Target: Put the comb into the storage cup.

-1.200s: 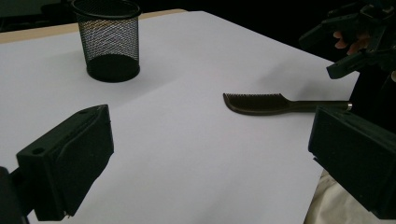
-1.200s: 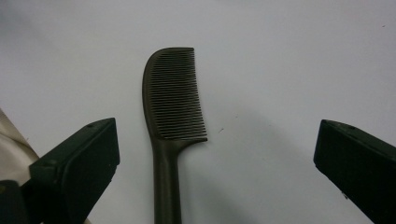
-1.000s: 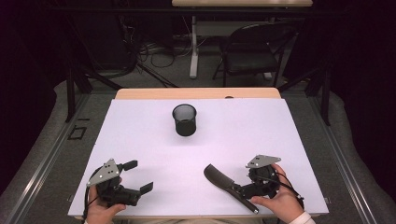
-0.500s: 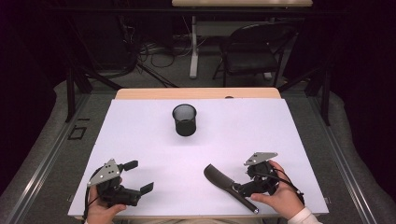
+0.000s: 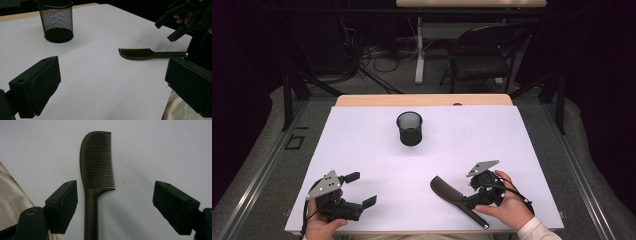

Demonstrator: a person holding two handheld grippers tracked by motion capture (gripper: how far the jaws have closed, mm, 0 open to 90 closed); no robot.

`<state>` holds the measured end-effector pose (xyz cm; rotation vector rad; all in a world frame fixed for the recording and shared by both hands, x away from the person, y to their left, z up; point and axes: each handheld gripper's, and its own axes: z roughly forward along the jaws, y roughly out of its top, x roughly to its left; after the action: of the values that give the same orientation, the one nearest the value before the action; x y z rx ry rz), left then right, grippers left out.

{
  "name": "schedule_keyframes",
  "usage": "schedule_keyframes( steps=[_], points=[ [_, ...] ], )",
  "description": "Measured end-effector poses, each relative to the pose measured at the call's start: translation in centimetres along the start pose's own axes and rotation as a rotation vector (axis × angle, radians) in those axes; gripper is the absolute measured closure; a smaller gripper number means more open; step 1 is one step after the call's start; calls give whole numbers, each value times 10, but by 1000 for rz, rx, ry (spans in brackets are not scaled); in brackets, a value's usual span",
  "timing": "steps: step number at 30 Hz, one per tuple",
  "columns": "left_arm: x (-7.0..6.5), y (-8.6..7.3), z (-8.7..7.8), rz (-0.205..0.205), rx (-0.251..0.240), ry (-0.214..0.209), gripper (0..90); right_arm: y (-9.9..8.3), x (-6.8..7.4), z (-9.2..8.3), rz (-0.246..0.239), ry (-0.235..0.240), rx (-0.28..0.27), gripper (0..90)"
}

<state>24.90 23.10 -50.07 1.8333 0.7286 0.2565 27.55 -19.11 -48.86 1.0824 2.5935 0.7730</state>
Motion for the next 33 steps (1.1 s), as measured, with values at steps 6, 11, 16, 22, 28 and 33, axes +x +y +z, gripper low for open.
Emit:
schedule_keyframes(
  steps=[6,11,16,22,28,33],
  points=[
    [-1,0,0,0,-2,11,3,5,4,5,-17,16,57,233],
    [-1,-1,1,-3,-2,9,3,7,8,9,-30,4,99,245],
    [-1,0,1,-3,3,9,3,8,9,10,-34,-4,107,248],
    [0,-1,1,-3,-1,5,3,9,11,12,-36,-5,111,255],
    [0,-1,1,-5,-2,4,3,10,12,13,-39,-8,135,261],
    [0,-1,2,-8,-1,3,4,9,14,17,-55,6,160,288]
  ],
)
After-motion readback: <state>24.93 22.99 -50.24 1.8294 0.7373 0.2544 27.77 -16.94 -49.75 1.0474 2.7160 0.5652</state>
